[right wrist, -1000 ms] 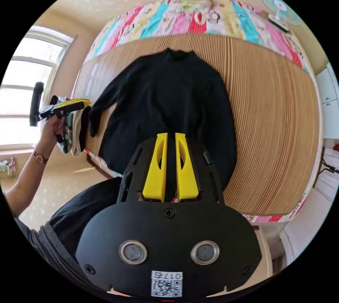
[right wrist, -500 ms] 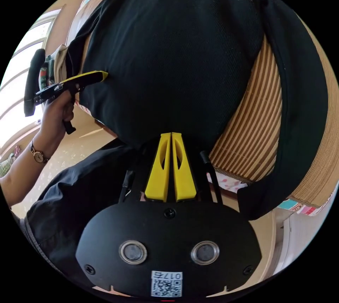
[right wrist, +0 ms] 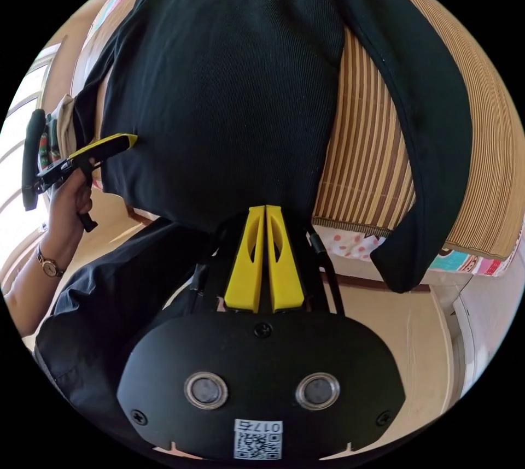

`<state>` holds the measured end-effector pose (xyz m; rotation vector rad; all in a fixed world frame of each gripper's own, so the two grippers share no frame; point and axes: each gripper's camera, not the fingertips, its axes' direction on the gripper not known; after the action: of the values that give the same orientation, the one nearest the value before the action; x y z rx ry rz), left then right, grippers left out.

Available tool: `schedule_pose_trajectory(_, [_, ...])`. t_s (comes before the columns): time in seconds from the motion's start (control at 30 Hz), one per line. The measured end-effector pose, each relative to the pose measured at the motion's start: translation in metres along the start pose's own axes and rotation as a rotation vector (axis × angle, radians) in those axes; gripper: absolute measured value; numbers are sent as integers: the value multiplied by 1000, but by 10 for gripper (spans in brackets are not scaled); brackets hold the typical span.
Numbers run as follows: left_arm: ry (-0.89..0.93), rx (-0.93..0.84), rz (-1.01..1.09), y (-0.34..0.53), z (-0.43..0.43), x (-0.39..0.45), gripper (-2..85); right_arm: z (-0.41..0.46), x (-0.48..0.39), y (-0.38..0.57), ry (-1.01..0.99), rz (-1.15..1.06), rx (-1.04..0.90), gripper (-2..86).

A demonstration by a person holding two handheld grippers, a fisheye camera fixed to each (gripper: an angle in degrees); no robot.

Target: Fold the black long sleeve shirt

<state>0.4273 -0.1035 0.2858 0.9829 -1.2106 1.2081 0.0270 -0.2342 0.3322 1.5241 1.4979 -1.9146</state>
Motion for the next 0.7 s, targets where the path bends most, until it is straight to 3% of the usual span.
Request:
schedule_pose_trajectory(0.07, [49, -9, -8, 3, -14, -29, 51, 1, -5, 12, 0, 26, 5, 3])
schedule_pose_trajectory(0.17, [307, 90, -131, 19, -52, -112, 46, 1, -12, 34, -9, 68, 17, 3])
schedule_pose_trajectory(0.37, [753, 345, -646, 67, -106, -359, 90, 1, -20, 78, -36, 145, 40, 3])
schedule_pose_trajectory(0.43, [985, 420, -856, 85, -103, -443, 113, 2, -22, 90, -44, 173, 43, 3])
schedule_pose_trajectory(0.57, [1334, 403, -1196, 108, -69, -511, 141, 2, -27, 117, -46, 235, 44, 2])
schedule_pose_trajectory(0.63, [1542, 391, -1478, 127, -33, -525, 151, 1, -29, 127, -43, 257, 37, 3])
schedule_pose_trajectory(0.7, [1634, 420, -1639, 138, -13, -529, 149, 0, -32, 139, -31, 266, 18, 3])
